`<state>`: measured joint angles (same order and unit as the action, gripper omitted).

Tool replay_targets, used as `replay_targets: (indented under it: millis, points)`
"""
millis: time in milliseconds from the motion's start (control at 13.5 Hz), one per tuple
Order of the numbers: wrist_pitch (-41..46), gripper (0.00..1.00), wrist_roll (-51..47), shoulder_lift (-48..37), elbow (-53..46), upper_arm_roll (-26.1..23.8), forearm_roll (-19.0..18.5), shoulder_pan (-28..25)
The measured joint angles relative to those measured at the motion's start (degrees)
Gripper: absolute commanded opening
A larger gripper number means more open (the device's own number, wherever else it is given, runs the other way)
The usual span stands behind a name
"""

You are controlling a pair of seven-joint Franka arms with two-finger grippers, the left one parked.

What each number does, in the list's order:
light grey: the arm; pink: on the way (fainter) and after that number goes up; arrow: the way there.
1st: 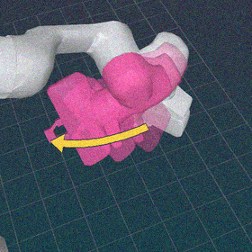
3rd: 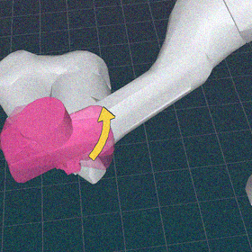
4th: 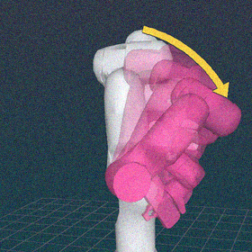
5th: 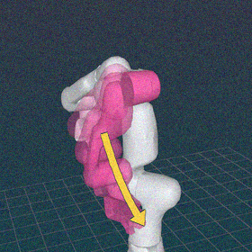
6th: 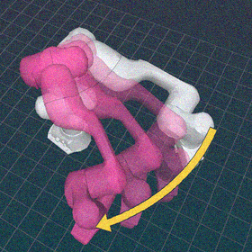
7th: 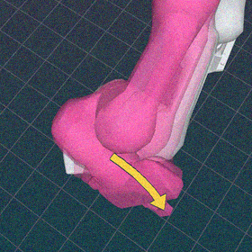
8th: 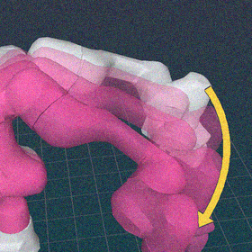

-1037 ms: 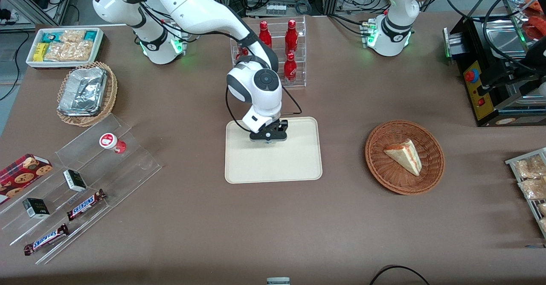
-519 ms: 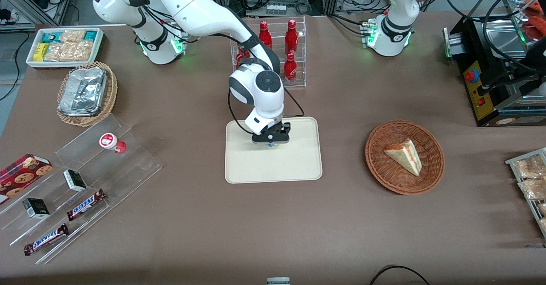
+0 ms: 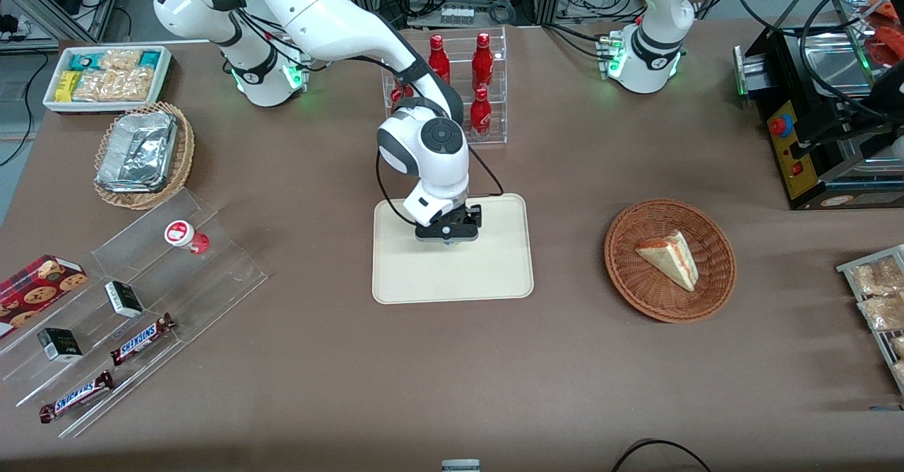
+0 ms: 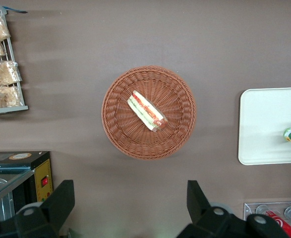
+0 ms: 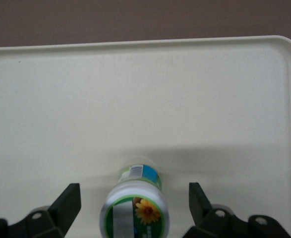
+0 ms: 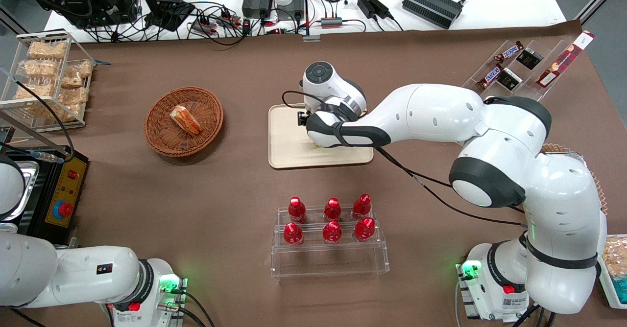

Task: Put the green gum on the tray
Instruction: 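Lower the gum bottle onto the tray with the right gripper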

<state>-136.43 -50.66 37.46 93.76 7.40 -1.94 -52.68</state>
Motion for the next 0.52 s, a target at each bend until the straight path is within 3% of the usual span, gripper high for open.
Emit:
replay_targets:
  millis: [222,519]
  points:
    - [0.8,0.98,0.0,-2.3,-0.6,0.8,0.0,1.4]
    - [13.2,0.98,3.5,-12.5,-0.4,0.9,0.0,4.2]
